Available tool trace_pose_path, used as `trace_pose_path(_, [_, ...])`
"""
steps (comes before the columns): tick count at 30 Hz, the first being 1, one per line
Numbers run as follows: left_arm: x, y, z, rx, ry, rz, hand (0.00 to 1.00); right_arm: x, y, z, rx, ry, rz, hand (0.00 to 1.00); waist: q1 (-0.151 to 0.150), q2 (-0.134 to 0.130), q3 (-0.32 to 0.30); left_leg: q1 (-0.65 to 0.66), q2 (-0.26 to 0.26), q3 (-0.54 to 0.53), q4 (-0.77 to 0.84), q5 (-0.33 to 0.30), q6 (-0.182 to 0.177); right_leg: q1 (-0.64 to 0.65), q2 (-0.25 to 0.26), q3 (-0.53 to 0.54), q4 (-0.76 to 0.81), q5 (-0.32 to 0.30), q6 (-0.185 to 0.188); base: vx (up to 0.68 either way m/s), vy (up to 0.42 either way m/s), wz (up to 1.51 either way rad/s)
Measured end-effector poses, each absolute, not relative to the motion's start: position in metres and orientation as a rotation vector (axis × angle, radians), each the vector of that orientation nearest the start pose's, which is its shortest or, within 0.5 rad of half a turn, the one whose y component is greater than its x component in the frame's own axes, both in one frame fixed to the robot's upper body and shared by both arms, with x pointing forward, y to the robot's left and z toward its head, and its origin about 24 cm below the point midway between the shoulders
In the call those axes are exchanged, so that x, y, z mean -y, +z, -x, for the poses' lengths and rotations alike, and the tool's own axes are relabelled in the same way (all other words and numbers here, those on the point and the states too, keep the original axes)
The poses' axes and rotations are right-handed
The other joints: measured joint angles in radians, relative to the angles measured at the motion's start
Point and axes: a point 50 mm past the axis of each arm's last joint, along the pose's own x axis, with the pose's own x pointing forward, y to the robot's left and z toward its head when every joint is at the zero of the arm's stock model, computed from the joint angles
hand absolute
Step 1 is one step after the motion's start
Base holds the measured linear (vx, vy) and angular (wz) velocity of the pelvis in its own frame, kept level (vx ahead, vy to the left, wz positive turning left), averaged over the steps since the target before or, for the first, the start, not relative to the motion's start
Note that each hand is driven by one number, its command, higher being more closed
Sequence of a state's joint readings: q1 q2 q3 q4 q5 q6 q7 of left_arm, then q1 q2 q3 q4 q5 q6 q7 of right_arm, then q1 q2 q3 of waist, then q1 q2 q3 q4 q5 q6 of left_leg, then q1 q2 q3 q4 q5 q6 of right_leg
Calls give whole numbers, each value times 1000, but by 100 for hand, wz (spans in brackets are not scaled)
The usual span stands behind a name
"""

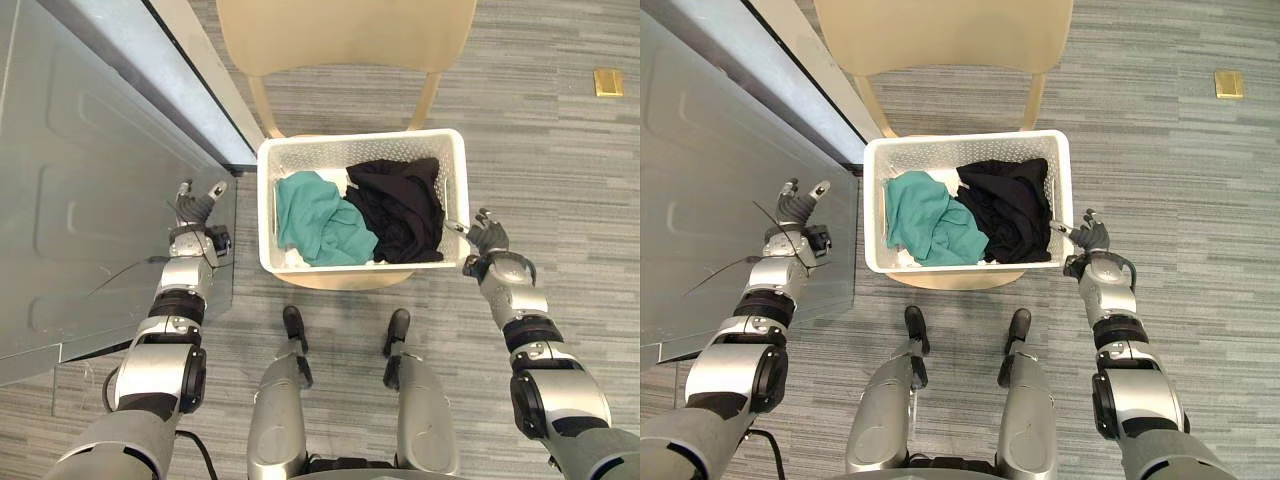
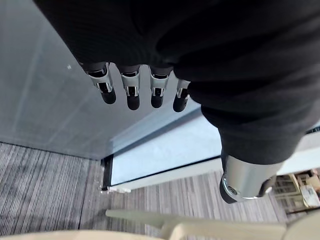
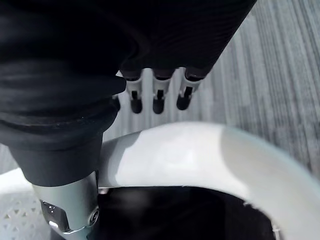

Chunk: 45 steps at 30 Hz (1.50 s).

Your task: Pick up the laundry basket with both hands and put the clothes into the washing machine.

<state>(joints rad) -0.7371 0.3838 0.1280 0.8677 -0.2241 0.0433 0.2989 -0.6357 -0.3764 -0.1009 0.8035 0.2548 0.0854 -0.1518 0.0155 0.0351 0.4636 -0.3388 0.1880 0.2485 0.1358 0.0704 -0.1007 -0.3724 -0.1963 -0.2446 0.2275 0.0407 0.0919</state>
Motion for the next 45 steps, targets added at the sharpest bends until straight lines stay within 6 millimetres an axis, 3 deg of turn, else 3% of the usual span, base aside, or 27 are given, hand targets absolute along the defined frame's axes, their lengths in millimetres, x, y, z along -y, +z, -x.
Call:
trace_pose_path(6, [-286,80,-342,-108,555,-67,0,282,74,-341,-160,-378,168,0,-1,0,0,45,-11,-13,-1,2,2,52,-5,-11,-3,-2,1,16,21,5])
trace_pose_path(15, [-296,80,-313,-8,573,-84,0,290,71,-322,-120,-394,208,0,-1,2,-4,114,-37,-25,-32,7,7,123,-19,-27,-15,-6,4,-24,30,8])
trace_pose_path(20, [-292,66,-290,-12,559,-92,0,290,80,-308,-42,-397,199,0,2,2,-71,143,-49,-27,-56,9,9,151,-19,-31,-40,-4,6,40,11,2])
trace_pose_path(25, [-280,48,-263,-18,556,-35,0,302,66,-275,-45,-465,184,0,-1,7,-142,195,-54,-35,-86,11,13,215,-16,-46,-84,-2,12,82,-1,4])
trace_pose_path(28, [-277,29,-237,-52,607,47,0,311,49,-244,-79,-544,134,0,-6,9,-173,235,-62,-42,-107,10,13,264,-14,-56,-110,-5,18,67,14,6])
trace_pose_path(32, [-282,-6,-185,-176,729,101,0,320,12,-191,-200,-679,64,0,-27,18,-236,282,-67,-42,-139,9,14,312,-13,-60,-145,-5,26,67,8,1])
trace_pose_path(36, [-274,-35,-151,-303,785,156,0,315,-19,-152,-331,-745,16,0,-29,31,-265,318,-67,-39,-155,7,12,349,-8,-61,-169,-3,30,27,6,-2])
trace_pose_path(37, [-265,-50,-139,-375,787,185,0,309,-32,-140,-388,-747,-7,0,-31,36,-275,336,-66,-38,-158,7,11,369,-6,-61,-179,-3,30,0,0,0])
trace_pose_path(41, [-242,-83,-122,-569,735,187,0,284,-61,-118,-539,-713,-16,0,-32,40,-299,365,-54,-49,-147,0,9,415,-3,-86,-169,-17,32,-11,-12,14])
trace_pose_path(45, [-221,-114,-96,-770,672,168,0,262,-92,-115,-696,-610,6,0,-22,34,-304,348,-41,-66,-44,-70,13,446,2,-99,-139,-53,32,-92,-14,15])
